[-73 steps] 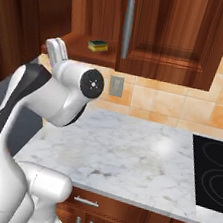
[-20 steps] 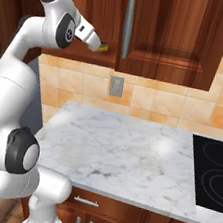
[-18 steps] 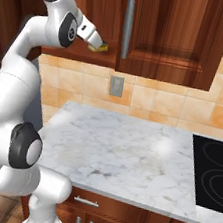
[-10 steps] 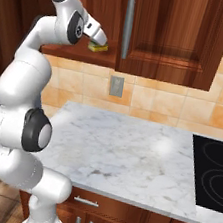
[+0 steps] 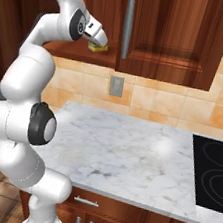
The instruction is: Open the cabinet. Pick the sponge and place it next to the sink. Then close the cabinet.
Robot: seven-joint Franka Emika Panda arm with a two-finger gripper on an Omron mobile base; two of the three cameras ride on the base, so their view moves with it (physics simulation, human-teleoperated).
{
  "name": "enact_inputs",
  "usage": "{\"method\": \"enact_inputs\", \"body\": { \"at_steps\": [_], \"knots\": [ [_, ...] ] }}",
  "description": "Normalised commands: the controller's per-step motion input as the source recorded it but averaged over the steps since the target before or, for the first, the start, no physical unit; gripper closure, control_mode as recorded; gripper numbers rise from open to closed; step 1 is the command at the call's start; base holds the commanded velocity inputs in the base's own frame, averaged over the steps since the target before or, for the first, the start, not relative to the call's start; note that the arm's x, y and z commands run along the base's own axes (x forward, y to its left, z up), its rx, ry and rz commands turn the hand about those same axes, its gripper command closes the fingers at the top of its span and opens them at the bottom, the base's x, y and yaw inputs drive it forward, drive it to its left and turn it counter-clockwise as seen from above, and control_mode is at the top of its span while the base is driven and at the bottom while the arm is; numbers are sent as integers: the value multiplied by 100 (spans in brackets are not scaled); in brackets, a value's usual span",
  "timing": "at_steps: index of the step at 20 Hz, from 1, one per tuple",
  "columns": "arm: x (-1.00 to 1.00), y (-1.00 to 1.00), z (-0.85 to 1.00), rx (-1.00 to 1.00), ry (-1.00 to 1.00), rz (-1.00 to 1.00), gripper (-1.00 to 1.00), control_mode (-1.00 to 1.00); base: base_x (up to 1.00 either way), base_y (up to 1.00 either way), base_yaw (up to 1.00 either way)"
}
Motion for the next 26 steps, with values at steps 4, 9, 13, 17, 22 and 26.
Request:
{"method": "enact_inputs", "body": {
  "at_steps": [4,9,13,17,22,26],
  "knots": [
    [20,0,-9,0,9,-1,-100,-100,0,0,0],
    [32,0,-13,0,6,-3,-100,-100,0,0,0],
    [25,0,-31,0,9,-5,-100,-100,0,0,0],
    [8,0,-12,0,4,-5,-100,-100,0,0,0],
    [0,0,-5,0,4,-2,-100,-100,0,0,0],
    [0,0,0,0,0,0,100,-100,0,0,0]
  ]
}}
